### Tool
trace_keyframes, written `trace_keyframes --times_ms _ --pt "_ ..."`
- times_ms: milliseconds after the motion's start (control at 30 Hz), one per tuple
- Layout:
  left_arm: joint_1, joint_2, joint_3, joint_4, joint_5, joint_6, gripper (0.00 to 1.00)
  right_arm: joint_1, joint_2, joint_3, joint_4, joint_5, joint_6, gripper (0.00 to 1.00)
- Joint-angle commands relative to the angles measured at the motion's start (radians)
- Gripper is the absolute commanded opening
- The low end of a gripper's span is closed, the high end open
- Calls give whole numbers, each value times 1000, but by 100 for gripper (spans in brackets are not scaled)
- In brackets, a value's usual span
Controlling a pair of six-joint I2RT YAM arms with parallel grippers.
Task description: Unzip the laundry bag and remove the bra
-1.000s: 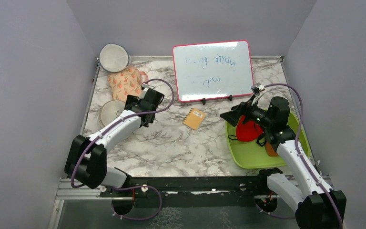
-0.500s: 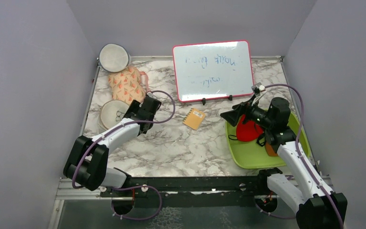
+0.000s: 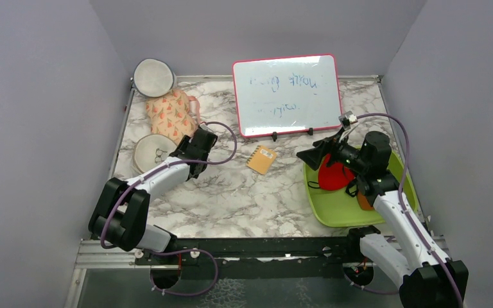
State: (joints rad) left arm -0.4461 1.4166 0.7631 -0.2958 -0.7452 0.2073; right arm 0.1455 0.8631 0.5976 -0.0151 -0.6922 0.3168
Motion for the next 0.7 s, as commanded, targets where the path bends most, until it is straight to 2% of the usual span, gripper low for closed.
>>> trace_keyframes --times_ms 0,33,100,300,500,667 --pt "6 -19 5 10 47 -51 22 8 2 4 8 23 -12 100" --pt "6 -24 6 6 73 -71 21 8 5 5 7 21 -10 100" --pt "5 -36 9 -11 128 -104 11 8 12 8 11 3 -7 100" --pt "1 -95 39 -45 253 -156 1 9 57 2 28 -32 6 100" --pt "-12 -179 -11 21 454 -175 0 9 80 -12 79 -96 18 100" --pt "-75 -272 -42 72 609 -209 0 9 100 -21 91 -96 9 100"
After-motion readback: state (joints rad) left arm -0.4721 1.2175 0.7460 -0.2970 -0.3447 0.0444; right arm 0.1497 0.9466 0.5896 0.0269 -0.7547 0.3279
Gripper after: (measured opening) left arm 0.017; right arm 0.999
